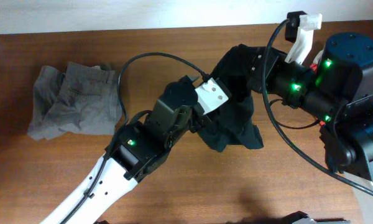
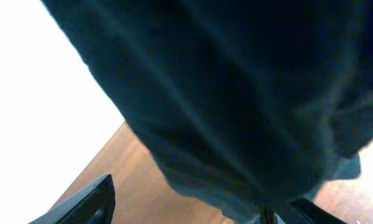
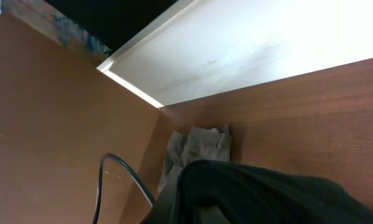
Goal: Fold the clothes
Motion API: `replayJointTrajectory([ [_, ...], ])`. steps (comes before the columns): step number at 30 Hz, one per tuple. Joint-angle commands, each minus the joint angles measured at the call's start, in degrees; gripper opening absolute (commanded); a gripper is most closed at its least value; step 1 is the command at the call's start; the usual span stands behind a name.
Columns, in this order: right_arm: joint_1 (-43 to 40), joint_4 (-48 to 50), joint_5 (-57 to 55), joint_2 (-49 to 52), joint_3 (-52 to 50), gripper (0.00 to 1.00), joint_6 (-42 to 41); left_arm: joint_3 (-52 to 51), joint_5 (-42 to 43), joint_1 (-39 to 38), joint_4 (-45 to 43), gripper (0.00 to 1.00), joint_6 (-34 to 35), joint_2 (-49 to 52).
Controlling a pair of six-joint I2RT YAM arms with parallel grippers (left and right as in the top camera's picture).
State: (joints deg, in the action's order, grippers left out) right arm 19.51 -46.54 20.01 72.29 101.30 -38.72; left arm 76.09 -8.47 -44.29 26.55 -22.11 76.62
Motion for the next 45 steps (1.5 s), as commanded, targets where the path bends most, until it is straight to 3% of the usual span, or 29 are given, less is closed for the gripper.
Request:
replayJointTrajectory([
  [1,0.5,0.0,2.5,-0.4,0.3,0.04,1.0,1.2,-2.1,-0.2,-1.0,0.72,-0.3,0.2],
  [5,0.5,0.1,3.7,-0.8,0.3,0.04,1.0,1.2,-2.0,-0.2,-1.3,0.71,-0.3,0.2],
  [12,0.5,0.9,6.0,-1.9,0.3,0.04,0.9,1.2,-2.3,-0.2,-1.3,0.78,-0.3,0.3],
  [20,0.5,1.1,5.2,-3.4,0.3,0.04,1.0,1.2,-12.6,-0.2,-2.0,0.79,-0.3,0.3],
  [26,0.5,0.9,5.2,-3.4,0.3,0.04,1.0,1.2,-12.5,-0.2,-2.8,0.79,0.3,0.3],
  [28,0.5,0.9,5.2,-3.4,0.3,0.04,1.0,1.2,-11.7,-0.2,-3.2,0.83,1.3,0.3],
  [33,0.5,0.9,5.2,-3.4,0.3,0.04,1.0,1.2,-4.5,-0.2,-3.4,0.83,1.5,0.3],
  [35,0.5,0.9,5.3,-3.4,0.3,0.04,1.0,1.2,-4.2,-0.2,-3.4,0.74,1.5,0.3],
  [39,0.5,0.9,5.2,-3.4,0.3,0.04,1.0,1.2,-4.5,-0.2,-3.4,0.22,1.4,0.3],
  [41,0.5,0.9,5.2,-3.4,0.3,0.04,1.0,1.2,-6.3,-0.1,-3.4,0.03,1.4,0.2],
  [45,0.5,-0.5,4.4,-3.4,0.3,0.04,2.6,1.2,-13.9,-0.1,-3.5,0.0,1.4,-0.4],
])
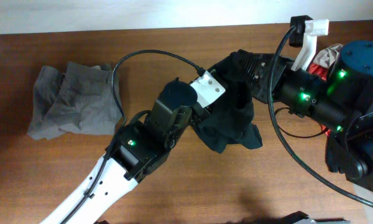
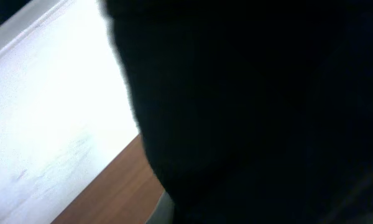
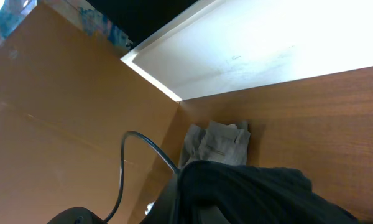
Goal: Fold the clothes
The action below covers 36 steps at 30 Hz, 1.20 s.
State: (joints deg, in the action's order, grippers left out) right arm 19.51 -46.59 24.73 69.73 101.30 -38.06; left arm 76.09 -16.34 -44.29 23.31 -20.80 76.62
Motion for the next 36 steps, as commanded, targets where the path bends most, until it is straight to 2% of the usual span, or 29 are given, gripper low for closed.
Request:
replayJointTrajectory([
  [1,0.5,-1.1,-1.1,-0.9,0.3,0.04,2.3,1.2,-8.3,-0.1,-0.2,0.0,0.1,-0.8],
  [5,0.3,-5.4,-8.0,-0.9,0.3,0.05,6.0,1.4,-15.9,0.1,-0.4,0.0,0.1,-2.8],
  [12,0.3,-13.2,-22.4,0.1,0.3,0.06,12.5,1.4,-16.5,2.5,-0.4,0.0,0.1,-6.8],
  [17,0.3,-17.6,-23.3,2.9,0.3,0.14,19.9,1.9,-16.5,2.9,-0.7,0.0,-1.6,-8.5],
  [25,0.3,-24.7,-23.9,10.0,0.3,0.13,26.1,5.9,-18.4,2.9,-1.0,0.0,-1.7,-9.0],
  [29,0.4,-26.7,-23.6,12.4,0.3,0.13,29.8,6.9,-18.6,2.9,-2.2,0.0,-4.2,-9.0],
  [33,0.4,-28.5,-20.3,13.7,0.2,0.24,36.6,6.9,-20.0,2.9,-5.6,0.0,-7.0,-9.0],
  [36,0.3,-28.6,-12.5,14.6,0.2,0.43,44.0,7.0,-22.7,2.9,-10.0,0.0,-8.7,-9.0],
])
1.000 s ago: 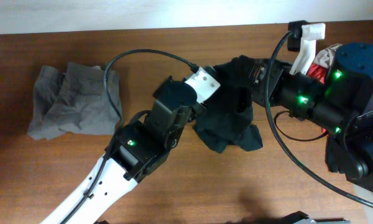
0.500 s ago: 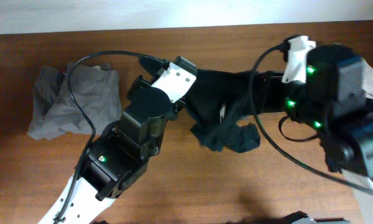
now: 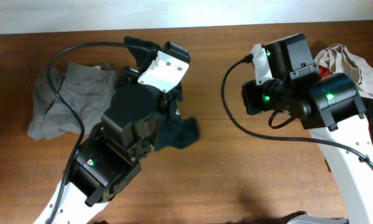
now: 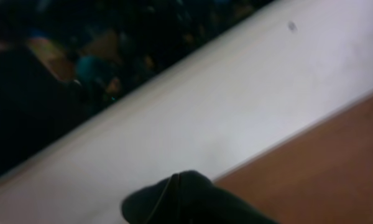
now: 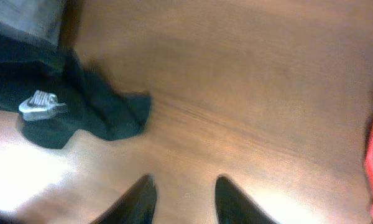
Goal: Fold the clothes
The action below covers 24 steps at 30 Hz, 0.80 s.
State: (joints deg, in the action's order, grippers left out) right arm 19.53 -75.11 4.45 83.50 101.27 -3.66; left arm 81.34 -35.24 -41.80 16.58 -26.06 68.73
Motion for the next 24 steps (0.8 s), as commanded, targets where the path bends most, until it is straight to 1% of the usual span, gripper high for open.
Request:
replayJointTrajectory([
  [1,0.3,0.0,10.0,1.2,0.2,0.49,11.4,2.1,-3.8,0.4,-4.0,0.0,-3.8,-1.1],
  [2,0.3,0.1,11.5,1.4,0.2,0.51,12.6,2.4,-3.8,0.4,-4.3,0.0,-3.8,-1.1],
  [3,0.3,0.5,13.7,1.9,0.2,0.57,13.8,3.4,-3.9,0.4,-4.4,0.0,-3.8,-1.1],
  [5,0.3,1.4,15.0,2.7,0.2,0.61,13.8,4.9,-5.0,0.4,-4.4,0.0,-3.8,-1.1],
  [8,0.3,3.0,17.8,4.5,0.2,0.61,14.2,7.6,-6.5,0.4,-4.4,0.0,-3.8,-1.1],
  [11,0.3,4.1,25.2,7.0,0.2,0.61,19.0,10.8,-6.6,0.4,-4.4,0.0,-4.4,-1.1],
  [13,0.3,4.5,30.6,8.9,0.2,0.64,23.2,12.5,-6.6,0.4,-4.4,0.0,-6.3,-1.1],
  [18,0.3,5.1,39.2,11.7,0.2,0.69,29.9,16.4,-7.8,0.4,-4.9,0.0,-11.5,-1.0],
  [24,0.4,5.4,50.0,12.1,0.2,0.72,34.7,18.4,-8.6,0.4,-5.7,0.0,-14.2,-0.9],
])
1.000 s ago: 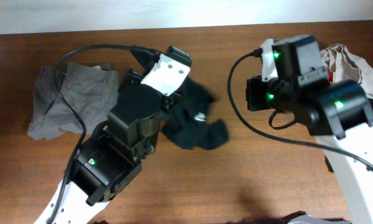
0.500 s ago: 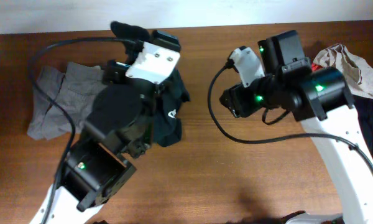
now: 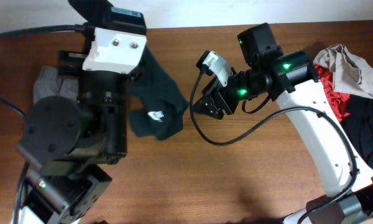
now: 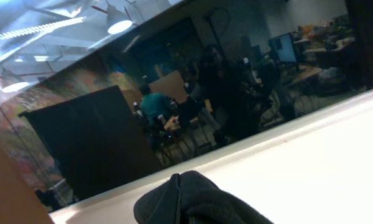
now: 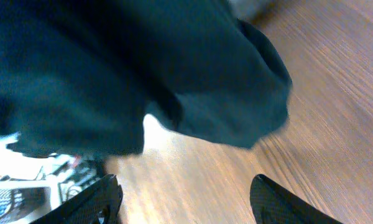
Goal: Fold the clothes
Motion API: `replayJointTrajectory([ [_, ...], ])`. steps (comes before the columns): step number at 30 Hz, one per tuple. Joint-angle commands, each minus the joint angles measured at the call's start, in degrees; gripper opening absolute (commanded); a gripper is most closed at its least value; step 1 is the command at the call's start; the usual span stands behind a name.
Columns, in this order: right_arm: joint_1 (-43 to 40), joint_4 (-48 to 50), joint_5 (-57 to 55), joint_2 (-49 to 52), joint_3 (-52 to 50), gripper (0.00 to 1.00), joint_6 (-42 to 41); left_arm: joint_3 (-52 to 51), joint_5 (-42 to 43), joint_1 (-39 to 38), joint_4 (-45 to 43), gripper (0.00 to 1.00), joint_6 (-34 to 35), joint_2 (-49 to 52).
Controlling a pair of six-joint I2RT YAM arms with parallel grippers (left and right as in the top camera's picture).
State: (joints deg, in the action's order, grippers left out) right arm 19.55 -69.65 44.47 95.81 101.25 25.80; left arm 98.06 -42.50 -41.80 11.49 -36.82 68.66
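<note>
A dark teal garment [image 3: 156, 102] with a small white logo hangs from my raised left arm over the table's left-centre. My left gripper [image 4: 188, 211] is shut on a fold of the cloth [image 4: 205, 202], which hides its fingers. The right gripper [image 3: 203, 104] stands open just right of the garment's hanging edge. In the right wrist view the garment [image 5: 143, 74] fills the upper frame above the open right gripper [image 5: 193, 205], nothing between its fingers [image 5: 102, 199]. A grey garment [image 3: 45, 81] lies at far left, mostly hidden by my left arm.
A pile of clothes [image 3: 351, 68], beige, red and black, lies at the table's right edge. The bulky left arm [image 3: 81, 143] covers much of the table's left side. Bare wood [image 3: 236, 180] shows in front.
My left arm has risen higher with the dark garment, which now hangs more spread out. The open right gripper has moved left and now sits at the garment's right edge.
At first the dark garment was bunched at mid-table between both arms, cloth at both wrists. Then the right gripper was open and apart while the left held the garment further left. Now the left holds it high and the right is beside it.
</note>
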Motion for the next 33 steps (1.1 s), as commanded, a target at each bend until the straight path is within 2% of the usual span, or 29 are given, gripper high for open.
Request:
replayJointTrajectory([
  [1,0.4,-0.5,10.9,-0.2,0.2,0.72,6.0,1.7,-1.3,0.4,-0.6,0.0,-3.9,-0.7],
  [8,4.0,-1.0,11.5,-0.2,0.2,0.74,8.5,1.7,-2.4,0.4,-2.3,0.0,-4.0,-0.2],
  [10,7.0,0.3,11.5,0.1,0.2,0.79,8.5,1.7,-4.0,0.4,-5.5,0.0,-6.3,0.4],
  [14,10.6,2.7,11.4,0.2,0.2,0.81,7.6,1.7,-6.0,0.4,-7.9,0.0,-8.7,1.3],
  [23,14.7,16.0,-1.3,0.2,0.2,0.78,-11.3,1.7,-8.6,0.3,-10.5,0.0,-9.8,1.8],
  [33,14.9,18.5,-10.9,0.4,0.2,0.77,-14.1,3.2,-9.4,0.3,-12.4,0.0,-13.0,1.8],
])
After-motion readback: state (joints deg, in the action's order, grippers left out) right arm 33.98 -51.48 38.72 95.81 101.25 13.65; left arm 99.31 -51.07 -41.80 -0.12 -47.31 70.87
